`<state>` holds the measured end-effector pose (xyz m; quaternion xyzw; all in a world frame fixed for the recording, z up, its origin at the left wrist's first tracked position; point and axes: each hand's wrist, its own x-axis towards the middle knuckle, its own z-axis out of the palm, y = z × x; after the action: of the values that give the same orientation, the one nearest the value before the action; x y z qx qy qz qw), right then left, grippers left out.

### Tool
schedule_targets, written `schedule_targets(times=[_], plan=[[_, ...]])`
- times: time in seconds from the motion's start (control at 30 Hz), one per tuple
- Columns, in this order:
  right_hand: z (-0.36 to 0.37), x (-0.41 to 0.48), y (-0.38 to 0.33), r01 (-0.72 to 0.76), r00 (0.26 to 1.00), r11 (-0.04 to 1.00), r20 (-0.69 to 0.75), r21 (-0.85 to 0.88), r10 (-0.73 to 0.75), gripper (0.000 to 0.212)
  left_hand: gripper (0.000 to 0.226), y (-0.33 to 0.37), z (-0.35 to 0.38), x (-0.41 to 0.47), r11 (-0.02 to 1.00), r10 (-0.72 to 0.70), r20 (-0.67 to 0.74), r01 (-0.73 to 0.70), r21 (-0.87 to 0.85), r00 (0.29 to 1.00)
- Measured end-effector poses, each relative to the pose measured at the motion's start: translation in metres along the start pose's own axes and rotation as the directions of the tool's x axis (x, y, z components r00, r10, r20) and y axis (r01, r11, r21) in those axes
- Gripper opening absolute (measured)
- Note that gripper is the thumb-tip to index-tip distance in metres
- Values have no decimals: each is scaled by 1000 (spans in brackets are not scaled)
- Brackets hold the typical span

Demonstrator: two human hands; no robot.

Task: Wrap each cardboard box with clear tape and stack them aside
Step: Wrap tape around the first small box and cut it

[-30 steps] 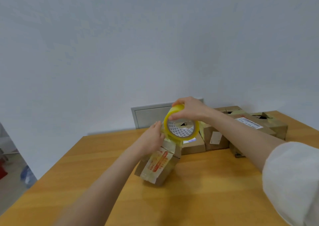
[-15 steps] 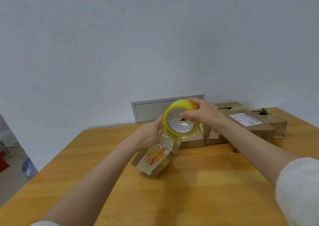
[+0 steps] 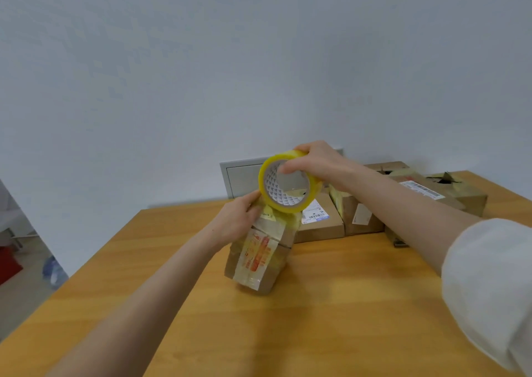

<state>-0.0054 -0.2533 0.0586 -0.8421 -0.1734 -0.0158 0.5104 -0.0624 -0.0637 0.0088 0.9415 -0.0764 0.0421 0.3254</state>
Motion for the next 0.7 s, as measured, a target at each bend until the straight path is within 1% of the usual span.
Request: schedule_targets(times=[0.07,0.13,0.23,0.33,0.4,0.5,0.57,0.63,0.7], plan=[[8,5,-2,0,1000,1000,11,10,0,44,43,-7,-6,0,995,-57,-22,55,-84,998],[15,8,-6,5,999,1000,48,4,-6,53,45,-14,-12,-1,991,-74,-24,71,-118,997],[20,9,-10,64,994,997,97,-42,-59,56,45,-22,-16,-6,987,-73,-8,71,-147,997],[17,9,-15,124,987,985,118,-116,-110,53,46,-30,-16,-8,980,-86,0,84,-182,996],[11,9,-17,144,982,973,150,-178,-118,51,46,-29,-16,-7,976,-83,17,85,-202,996],[-6,4,-16,142,979,949,183,-282,-93,52,46,-33,-18,-7,973,-109,18,110,-202,994],[-13,-3,-8,151,965,913,259,-378,-52,55,45,-42,-19,-8,964,-152,18,152,-217,988],[-11,-11,5,143,951,913,309,-382,-19,46,45,-48,-19,-9,959,-174,20,174,-222,985],[-4,-18,19,132,952,934,304,-331,-27,37,44,-48,-19,-9,959,-179,11,177,-220,984]])
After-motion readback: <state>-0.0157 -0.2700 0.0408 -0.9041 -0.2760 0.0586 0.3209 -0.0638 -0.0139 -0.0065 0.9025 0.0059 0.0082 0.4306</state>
